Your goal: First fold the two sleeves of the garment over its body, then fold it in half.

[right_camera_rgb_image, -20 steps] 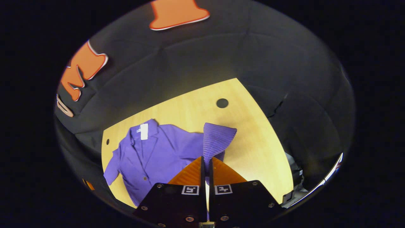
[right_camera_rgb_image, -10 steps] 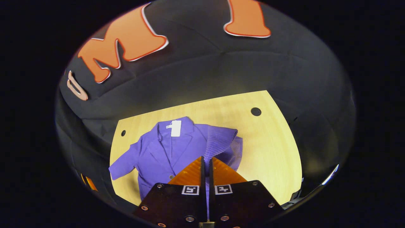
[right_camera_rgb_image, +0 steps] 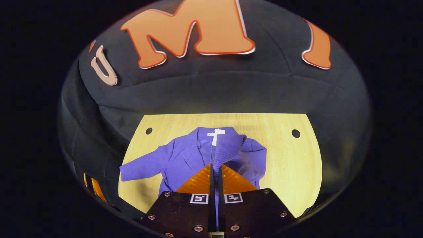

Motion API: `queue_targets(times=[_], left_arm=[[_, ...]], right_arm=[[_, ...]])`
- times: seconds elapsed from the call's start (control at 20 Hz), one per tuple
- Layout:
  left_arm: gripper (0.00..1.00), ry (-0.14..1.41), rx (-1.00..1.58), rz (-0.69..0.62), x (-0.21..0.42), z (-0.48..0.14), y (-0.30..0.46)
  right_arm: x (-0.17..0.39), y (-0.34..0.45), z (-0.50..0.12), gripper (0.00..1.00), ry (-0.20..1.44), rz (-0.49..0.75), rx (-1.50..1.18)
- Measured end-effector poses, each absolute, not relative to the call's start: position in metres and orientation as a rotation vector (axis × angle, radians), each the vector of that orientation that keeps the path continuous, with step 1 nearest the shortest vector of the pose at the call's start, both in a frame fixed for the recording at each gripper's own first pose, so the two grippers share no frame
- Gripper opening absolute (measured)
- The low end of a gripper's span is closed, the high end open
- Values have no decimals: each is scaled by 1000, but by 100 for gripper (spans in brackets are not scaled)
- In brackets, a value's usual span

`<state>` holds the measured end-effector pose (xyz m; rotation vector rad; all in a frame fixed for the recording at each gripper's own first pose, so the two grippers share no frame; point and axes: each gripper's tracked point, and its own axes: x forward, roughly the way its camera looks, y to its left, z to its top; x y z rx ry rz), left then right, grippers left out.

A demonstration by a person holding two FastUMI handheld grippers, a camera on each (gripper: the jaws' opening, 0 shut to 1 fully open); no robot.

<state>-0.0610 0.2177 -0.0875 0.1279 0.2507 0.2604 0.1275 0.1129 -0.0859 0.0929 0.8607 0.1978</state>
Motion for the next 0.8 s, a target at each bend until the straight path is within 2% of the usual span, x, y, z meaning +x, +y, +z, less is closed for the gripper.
queue_targets(times=[0.25, 0.35, 0.5, 0.65, 0.75, 0.8], left_arm=[[96, 274, 132, 304, -65, -95, 255], [96, 286, 128, 319, -64, -98, 267], [96, 308, 113, 354, -65, -107, 289], [96, 346, 64, 379, -62, -115, 313], [96, 394, 39, 399, -57, -127, 333], [96, 431, 35, 414, -57, -137, 343]], right_arm=[[133, 192, -97, 7, 864, 295, 154], [131, 211, -90, 14, 834, 336, 173], [130, 224, -73, 34, 773, 365, 179], [132, 224, -45, 47, 667, 364, 217], [131, 214, -24, 59, 579, 352, 217], [128, 210, -16, 68, 543, 345, 213]])
